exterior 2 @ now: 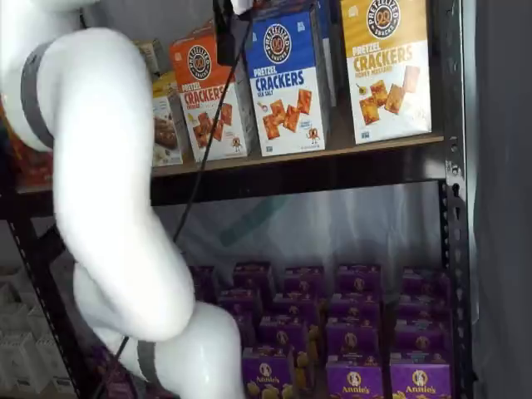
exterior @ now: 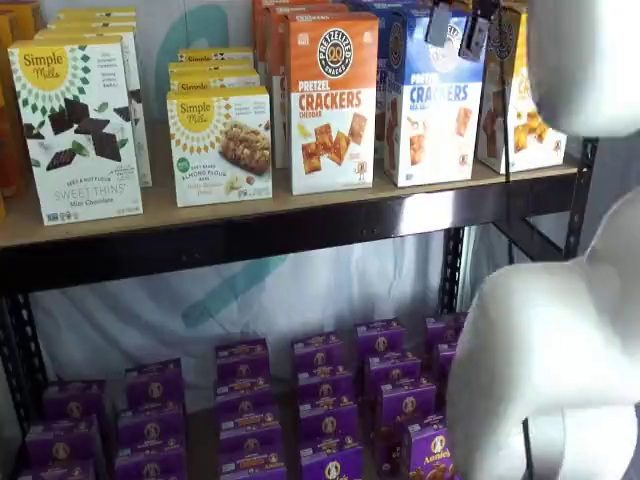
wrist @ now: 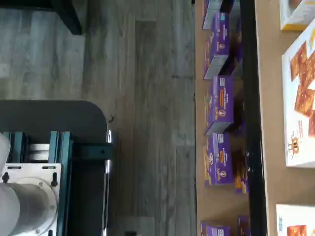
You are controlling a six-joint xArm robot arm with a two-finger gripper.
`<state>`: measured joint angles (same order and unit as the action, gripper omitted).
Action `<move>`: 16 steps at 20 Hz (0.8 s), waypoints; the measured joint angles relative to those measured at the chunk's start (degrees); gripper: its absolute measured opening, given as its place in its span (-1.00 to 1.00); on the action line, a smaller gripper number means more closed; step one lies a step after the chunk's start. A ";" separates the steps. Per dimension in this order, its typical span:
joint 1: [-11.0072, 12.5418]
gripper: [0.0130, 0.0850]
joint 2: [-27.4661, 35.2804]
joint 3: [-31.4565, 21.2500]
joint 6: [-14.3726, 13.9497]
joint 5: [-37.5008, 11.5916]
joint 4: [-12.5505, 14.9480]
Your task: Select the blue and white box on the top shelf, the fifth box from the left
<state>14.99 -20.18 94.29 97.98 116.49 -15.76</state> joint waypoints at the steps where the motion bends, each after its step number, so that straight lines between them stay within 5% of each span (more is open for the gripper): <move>1: -0.54 1.00 -0.16 -0.22 -0.08 -0.02 0.92; 3: -1.95 1.00 -1.52 -2.28 -0.36 -0.77 2.97; 7: -2.35 1.00 -3.95 -6.05 -0.63 -2.58 2.81; 16: 3.60 1.00 -10.26 -14.61 0.57 -14.65 -9.91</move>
<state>18.59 -30.44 79.68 98.54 101.84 -25.68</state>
